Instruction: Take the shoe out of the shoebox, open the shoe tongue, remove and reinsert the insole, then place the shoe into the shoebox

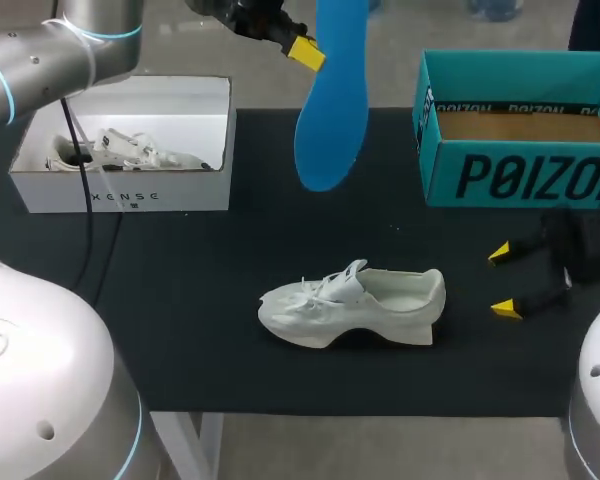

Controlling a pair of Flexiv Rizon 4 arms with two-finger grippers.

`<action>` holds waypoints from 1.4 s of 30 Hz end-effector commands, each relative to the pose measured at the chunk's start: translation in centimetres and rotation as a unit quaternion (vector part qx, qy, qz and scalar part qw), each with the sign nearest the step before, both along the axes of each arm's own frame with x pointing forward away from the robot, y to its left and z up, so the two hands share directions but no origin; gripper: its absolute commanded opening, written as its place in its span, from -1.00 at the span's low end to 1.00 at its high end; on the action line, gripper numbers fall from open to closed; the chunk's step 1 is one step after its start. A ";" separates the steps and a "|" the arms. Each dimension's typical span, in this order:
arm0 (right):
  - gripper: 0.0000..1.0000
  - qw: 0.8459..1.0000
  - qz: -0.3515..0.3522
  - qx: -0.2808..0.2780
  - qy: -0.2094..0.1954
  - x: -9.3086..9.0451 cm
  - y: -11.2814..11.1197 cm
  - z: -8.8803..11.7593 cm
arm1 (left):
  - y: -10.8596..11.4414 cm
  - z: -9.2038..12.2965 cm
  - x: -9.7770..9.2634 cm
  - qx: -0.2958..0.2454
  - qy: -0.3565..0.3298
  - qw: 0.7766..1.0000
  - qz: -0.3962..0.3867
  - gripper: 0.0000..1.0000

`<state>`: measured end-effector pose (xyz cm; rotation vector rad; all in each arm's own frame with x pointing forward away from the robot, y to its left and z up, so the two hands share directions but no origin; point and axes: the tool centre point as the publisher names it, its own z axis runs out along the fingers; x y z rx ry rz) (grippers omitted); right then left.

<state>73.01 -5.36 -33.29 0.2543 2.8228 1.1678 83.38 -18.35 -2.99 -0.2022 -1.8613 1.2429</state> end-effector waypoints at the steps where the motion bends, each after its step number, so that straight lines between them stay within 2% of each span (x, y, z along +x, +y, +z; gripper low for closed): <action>1: 1.00 0.989 -0.002 -0.144 0.024 -1.0 -1.3 4.0 | 0.0 0.0 -0.1 -0.001 0.000 1.000 0.001 -1.00; 9: 1.00 0.974 0.023 -0.218 0.056 0.3 0.4 4.6 | 0.0 0.0 -0.1 -0.001 0.000 1.000 0.001 -1.00; 17: 1.00 0.958 0.047 -0.274 0.070 1.0 1.7 5.0 | 0.0 0.0 -0.1 -0.001 0.000 1.000 0.001 -1.00; 33: 1.00 0.956 0.040 -0.283 0.067 0.6 1.9 5.4 | 0.0 0.0 -0.1 -0.001 0.000 1.000 0.001 -1.00; 36: 1.00 0.951 0.031 -0.296 0.080 0.7 2.0 5.4 | 0.0 0.0 -0.1 -0.001 0.000 1.000 0.001 -1.00; 42: 1.00 0.951 0.031 -0.296 0.080 0.7 2.0 5.4 | 0.0 0.0 -0.1 -0.001 0.000 1.000 0.001 -1.00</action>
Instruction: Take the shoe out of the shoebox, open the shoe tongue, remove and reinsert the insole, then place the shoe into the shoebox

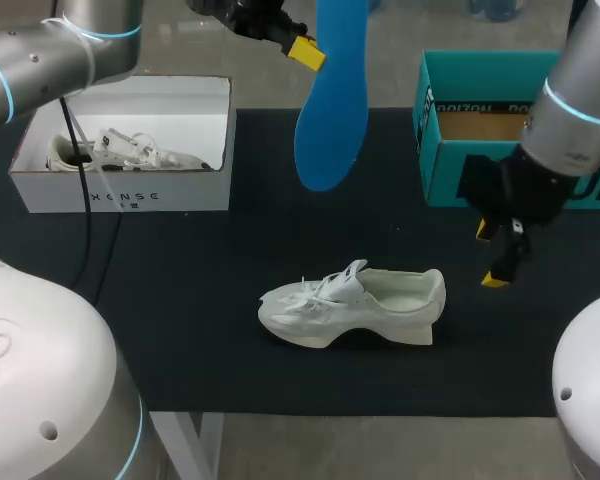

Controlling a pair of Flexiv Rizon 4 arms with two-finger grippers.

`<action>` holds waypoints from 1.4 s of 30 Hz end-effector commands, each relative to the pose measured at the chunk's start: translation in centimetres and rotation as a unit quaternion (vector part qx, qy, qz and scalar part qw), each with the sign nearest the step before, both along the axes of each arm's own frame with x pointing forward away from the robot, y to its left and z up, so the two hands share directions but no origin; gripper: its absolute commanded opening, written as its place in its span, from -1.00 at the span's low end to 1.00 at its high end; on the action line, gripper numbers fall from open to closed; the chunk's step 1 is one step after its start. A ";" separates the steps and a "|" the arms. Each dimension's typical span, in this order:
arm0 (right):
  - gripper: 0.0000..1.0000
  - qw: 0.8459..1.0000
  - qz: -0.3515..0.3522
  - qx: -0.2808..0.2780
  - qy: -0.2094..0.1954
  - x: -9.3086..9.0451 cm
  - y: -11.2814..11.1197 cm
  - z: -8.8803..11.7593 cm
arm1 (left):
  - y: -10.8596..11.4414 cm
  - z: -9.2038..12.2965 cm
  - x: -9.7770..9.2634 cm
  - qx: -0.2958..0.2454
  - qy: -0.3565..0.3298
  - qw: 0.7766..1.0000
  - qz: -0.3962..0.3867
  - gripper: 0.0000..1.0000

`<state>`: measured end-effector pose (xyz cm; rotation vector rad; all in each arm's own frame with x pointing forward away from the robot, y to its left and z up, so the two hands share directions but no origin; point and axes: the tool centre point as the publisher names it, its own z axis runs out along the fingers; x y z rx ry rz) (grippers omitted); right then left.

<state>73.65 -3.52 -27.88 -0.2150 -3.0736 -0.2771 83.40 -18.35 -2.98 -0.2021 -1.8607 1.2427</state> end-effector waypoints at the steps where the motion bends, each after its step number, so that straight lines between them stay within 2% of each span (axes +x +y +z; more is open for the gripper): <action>1: 1.00 1.000 0.000 -0.006 0.001 0.1 0.2 0.0 | 0.0 0.0 -0.1 0.000 -0.001 1.000 0.001 -1.00; 12: 1.00 1.000 0.000 -0.006 0.001 0.1 0.2 0.0 | 1.3 0.4 -2.7 -0.010 0.017 1.000 -0.024 -1.00; 20: 1.00 1.000 0.000 -0.006 0.001 0.1 0.2 0.0 | 1.9 0.9 -0.8 -0.001 0.021 1.000 -0.018 -1.00; 31: 1.00 1.000 0.000 -0.006 0.001 0.1 0.2 0.0 | 1.7 0.9 -0.7 0.001 0.017 1.000 -0.013 -1.00; 36: 1.00 1.000 -0.006 -0.018 0.000 1.2 1.1 1.2 | 1.7 0.9 -0.7 0.001 0.017 1.000 -0.013 -1.00; 38: 1.00 0.999 -0.019 -0.038 0.004 1.6 1.4 1.4 | 1.7 0.9 -0.7 0.001 0.017 1.000 -0.013 -1.00; 42: 1.00 0.999 -0.019 -0.035 0.002 2.6 2.6 1.5 | 1.7 0.9 -0.7 0.001 0.017 1.000 -0.013 -1.00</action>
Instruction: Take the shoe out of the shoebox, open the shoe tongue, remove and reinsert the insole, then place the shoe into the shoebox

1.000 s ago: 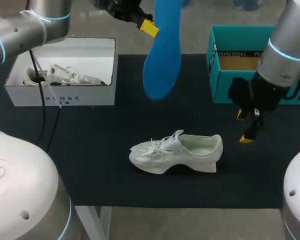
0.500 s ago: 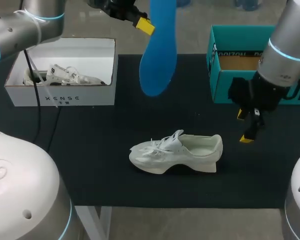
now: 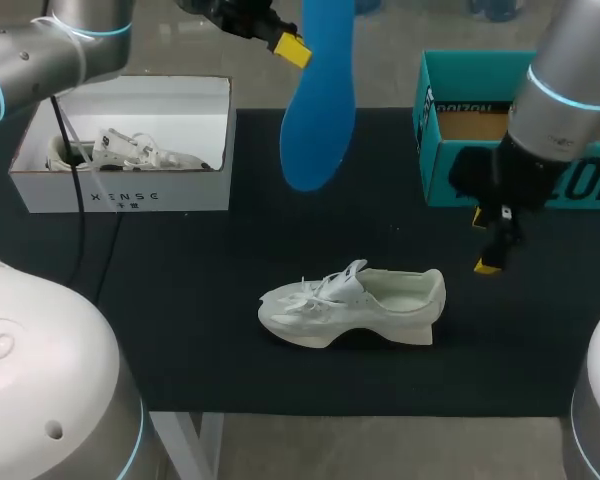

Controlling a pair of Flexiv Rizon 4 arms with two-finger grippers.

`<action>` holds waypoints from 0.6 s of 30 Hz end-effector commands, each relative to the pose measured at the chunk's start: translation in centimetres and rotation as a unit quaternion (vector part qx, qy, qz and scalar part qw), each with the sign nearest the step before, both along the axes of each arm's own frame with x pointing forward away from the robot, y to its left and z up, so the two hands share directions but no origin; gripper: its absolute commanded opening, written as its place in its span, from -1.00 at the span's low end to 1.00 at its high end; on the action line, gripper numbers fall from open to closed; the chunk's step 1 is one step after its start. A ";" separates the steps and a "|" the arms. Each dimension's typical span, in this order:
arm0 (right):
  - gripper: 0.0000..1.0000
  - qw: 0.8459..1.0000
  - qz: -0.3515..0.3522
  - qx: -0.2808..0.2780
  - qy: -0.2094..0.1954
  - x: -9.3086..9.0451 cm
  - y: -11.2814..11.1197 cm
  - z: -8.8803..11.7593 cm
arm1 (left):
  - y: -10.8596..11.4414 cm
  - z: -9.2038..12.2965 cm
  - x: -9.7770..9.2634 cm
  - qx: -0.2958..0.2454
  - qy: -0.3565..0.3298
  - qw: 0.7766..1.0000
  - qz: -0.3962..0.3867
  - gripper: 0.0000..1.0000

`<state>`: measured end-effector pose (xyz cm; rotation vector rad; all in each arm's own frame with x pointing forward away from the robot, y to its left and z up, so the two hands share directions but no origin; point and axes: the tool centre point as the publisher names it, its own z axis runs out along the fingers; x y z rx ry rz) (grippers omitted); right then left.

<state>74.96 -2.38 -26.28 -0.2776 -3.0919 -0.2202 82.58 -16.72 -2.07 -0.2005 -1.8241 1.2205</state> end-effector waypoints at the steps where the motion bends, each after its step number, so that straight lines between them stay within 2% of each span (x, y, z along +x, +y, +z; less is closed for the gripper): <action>1: 1.00 1.000 0.004 -0.014 0.008 1.5 1.8 -0.1 | 0.0 0.0 0.1 0.000 0.000 1.000 -0.001 -1.00; 7: 1.00 1.000 0.014 -0.005 0.000 2.7 4.5 -0.5 | 0.0 0.0 0.1 0.000 0.000 1.000 -0.001 -1.00; 18: 1.00 0.999 0.017 0.025 0.012 3.1 7.1 -4.0 | 0.0 0.0 0.1 0.000 0.000 1.000 -0.001 -1.00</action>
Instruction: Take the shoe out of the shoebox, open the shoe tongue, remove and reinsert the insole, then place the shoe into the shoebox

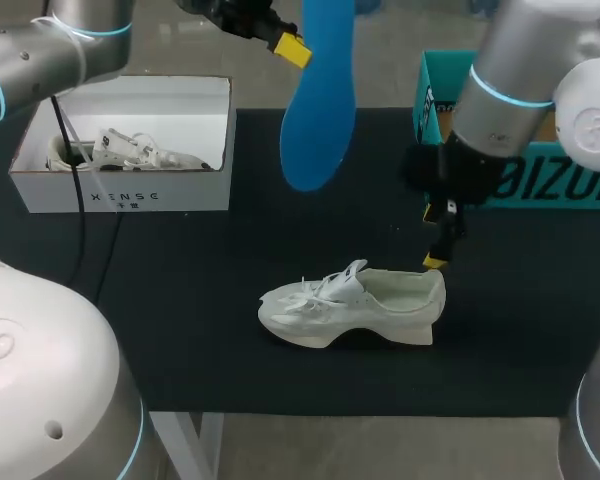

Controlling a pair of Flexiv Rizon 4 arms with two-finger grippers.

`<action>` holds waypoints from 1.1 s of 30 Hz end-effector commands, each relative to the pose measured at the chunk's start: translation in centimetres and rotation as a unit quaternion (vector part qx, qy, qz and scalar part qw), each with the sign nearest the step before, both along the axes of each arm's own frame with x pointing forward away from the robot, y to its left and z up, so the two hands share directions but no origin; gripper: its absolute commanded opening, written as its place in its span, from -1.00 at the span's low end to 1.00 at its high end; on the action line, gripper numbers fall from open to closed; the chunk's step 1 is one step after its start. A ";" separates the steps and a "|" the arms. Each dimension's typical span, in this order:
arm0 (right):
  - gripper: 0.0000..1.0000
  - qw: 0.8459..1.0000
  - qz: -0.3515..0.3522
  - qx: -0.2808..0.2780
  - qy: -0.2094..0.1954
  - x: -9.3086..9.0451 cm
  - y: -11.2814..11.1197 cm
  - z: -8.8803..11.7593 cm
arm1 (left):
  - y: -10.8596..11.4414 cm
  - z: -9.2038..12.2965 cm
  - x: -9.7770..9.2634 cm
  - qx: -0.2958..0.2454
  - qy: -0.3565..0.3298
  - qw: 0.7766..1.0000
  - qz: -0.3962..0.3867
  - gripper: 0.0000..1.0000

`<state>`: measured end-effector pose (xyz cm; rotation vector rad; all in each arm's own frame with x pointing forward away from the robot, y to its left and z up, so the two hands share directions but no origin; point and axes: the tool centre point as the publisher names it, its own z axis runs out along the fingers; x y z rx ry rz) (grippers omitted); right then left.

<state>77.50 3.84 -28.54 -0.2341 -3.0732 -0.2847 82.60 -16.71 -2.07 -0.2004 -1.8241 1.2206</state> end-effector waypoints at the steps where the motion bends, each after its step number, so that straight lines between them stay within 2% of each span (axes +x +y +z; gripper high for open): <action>1: 1.00 1.000 0.003 -0.001 0.009 0.5 1.0 -2.0 | 0.0 0.0 0.1 0.000 0.000 1.000 -0.001 -1.00; 13: 1.00 0.999 -0.011 0.030 0.015 -0.4 1.5 -5.4 | 0.0 0.0 0.1 0.000 0.000 1.000 -0.001 -1.00; 25: 1.00 0.999 0.002 0.023 0.029 0.5 3.1 -8.5 | 0.0 0.0 0.1 0.000 0.000 1.000 -0.001 -1.00; 33: 1.00 0.999 0.010 0.021 0.030 0.7 3.0 -9.7 | 0.0 0.0 0.1 0.000 0.000 1.000 -0.001 -1.00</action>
